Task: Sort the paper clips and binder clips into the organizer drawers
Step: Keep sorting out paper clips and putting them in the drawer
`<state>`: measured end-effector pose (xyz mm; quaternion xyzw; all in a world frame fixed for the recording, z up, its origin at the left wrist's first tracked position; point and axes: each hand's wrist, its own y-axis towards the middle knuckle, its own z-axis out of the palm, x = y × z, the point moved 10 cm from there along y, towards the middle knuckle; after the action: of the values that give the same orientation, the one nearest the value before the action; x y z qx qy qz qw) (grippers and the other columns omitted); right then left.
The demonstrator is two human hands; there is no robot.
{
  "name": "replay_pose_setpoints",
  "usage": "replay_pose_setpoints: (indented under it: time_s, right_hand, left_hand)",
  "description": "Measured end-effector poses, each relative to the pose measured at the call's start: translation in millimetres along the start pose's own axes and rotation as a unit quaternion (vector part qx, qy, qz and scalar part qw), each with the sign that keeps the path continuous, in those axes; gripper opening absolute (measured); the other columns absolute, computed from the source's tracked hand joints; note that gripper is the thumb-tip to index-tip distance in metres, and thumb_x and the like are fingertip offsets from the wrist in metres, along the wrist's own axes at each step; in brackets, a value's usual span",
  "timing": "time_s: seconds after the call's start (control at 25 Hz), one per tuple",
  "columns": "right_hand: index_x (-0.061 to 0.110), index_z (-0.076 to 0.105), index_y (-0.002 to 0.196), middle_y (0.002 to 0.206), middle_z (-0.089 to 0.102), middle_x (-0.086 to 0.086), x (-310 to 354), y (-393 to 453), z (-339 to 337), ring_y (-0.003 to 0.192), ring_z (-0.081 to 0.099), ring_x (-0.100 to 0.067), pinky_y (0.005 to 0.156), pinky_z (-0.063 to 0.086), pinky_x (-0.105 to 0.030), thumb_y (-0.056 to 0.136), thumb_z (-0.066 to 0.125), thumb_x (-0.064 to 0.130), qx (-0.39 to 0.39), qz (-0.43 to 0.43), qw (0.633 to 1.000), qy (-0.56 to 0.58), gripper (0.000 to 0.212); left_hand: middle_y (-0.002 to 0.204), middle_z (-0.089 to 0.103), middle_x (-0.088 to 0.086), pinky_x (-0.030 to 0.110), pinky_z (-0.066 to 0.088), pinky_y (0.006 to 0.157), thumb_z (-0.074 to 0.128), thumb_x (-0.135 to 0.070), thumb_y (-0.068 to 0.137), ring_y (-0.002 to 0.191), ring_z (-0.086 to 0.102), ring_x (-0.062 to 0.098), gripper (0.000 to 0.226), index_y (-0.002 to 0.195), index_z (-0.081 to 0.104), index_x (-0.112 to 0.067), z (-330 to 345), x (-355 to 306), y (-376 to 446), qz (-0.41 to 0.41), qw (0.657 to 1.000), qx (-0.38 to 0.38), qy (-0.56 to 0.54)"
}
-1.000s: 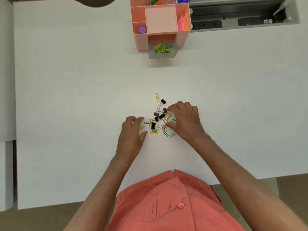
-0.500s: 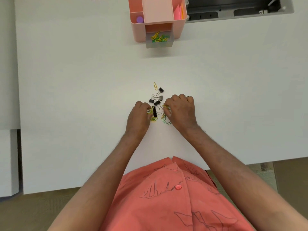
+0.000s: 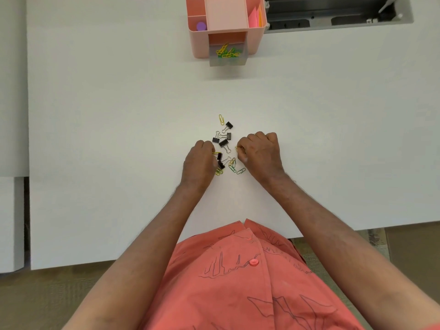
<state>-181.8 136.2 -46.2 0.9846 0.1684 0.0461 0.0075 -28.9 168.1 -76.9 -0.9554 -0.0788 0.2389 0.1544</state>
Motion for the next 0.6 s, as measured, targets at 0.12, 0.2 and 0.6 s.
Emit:
replay_pose_setpoints:
  time_s: [0.12,0.2,0.6]
  right_hand:
    - [0.028,0.071,0.091,0.084,0.068,0.009,-14.5,-0.4,10.0,0.091,0.058,-0.017,0.088,0.029,-0.035,0.097,0.059,0.031,0.06,0.059,0.99,0.114,0.014]
    - [0.032,0.07,0.095,0.089,0.069,0.013,-24.5,-1.0,11.2,0.095,0.057,-0.012,0.091,0.027,-0.034,0.099,0.06,0.035,0.08,0.111,0.971,0.195,0.012]
    - [0.023,0.075,0.095,0.085,0.074,0.012,-51.6,80.0,-42.7,0.082,0.066,-0.001,0.08,0.054,-0.022,0.094,0.069,0.03,0.004,0.207,0.838,0.505,0.009]
  left_hand:
    - [0.104,0.057,0.004,0.034,0.045,0.069,0.057,-0.011,0.092,0.086,0.056,0.023,0.01,0.1,0.062,-0.013,-2.1,6.0,1.3,0.0,0.999,0.005,-0.045]
    - [0.099,0.059,0.001,0.033,0.048,0.072,0.06,-0.013,0.092,0.084,0.057,0.019,0.005,0.095,0.064,-0.014,-5.7,13.7,3.7,0.001,0.996,0.004,-0.092]
    - [0.073,0.073,-0.003,0.024,0.051,0.063,0.072,-0.018,0.091,0.061,0.062,0.006,0.017,0.08,0.067,-0.03,-18.1,48.9,18.1,-0.094,0.954,0.007,-0.286]
